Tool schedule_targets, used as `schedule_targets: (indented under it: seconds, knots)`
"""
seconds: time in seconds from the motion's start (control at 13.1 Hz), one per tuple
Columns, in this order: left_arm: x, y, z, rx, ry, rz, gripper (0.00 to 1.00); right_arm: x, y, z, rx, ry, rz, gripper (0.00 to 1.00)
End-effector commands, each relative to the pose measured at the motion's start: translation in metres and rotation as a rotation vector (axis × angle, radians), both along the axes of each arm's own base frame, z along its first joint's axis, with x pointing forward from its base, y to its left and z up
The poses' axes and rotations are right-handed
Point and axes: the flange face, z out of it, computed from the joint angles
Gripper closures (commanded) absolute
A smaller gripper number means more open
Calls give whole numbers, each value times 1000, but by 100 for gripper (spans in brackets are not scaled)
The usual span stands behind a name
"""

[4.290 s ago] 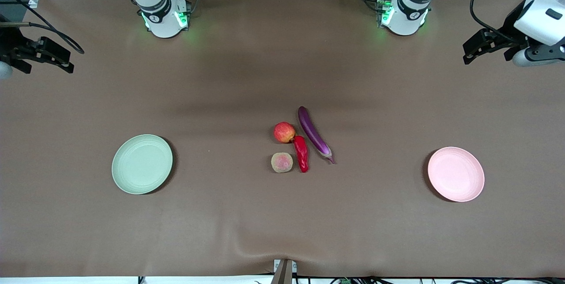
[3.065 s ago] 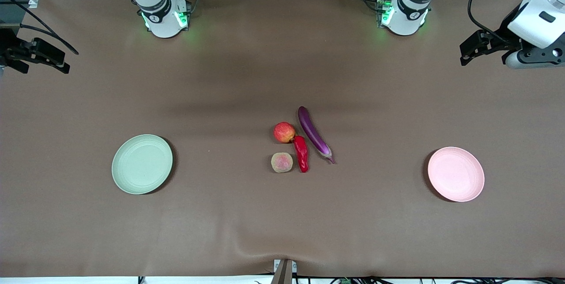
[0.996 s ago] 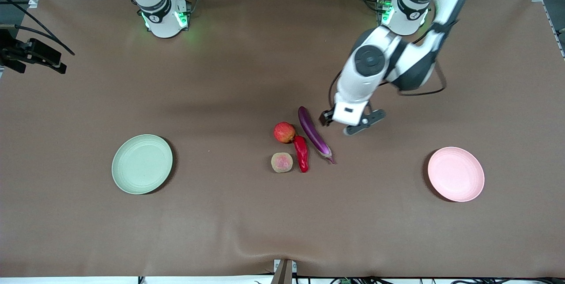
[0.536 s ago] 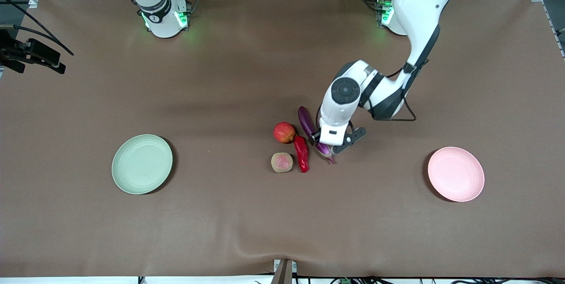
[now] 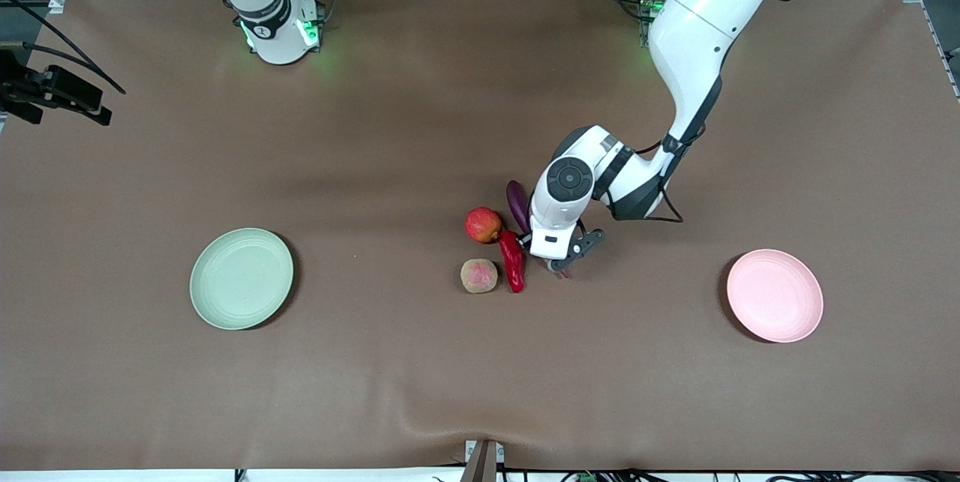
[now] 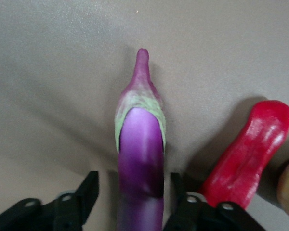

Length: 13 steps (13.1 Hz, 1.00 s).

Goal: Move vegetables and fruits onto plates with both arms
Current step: 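Carry the eggplant with the left gripper onto the pink plate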

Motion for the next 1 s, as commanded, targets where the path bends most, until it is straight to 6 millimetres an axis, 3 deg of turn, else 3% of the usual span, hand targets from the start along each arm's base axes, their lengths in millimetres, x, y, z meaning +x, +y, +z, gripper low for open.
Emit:
schedule_targets:
  seconds: [0.0,0.15,0.38,0.61,0.92]
  knots:
    - [10,2,9,22,-56,-23,100,-9,-2,3,16,-2,9,0]
    - [25,23,35,35,-76,-66,100,-9,-3,4,17,-3,8,0]
    - [52,86,97,98,-30,-169,100,-9,-3,4,16,-3,8,0]
    - [76,180,132,137,44,-292,100,-9,-5,4,16,-3,5,0]
    - [108,328,140,116,96,-402,100,-9,-6,4,16,-3,3,0]
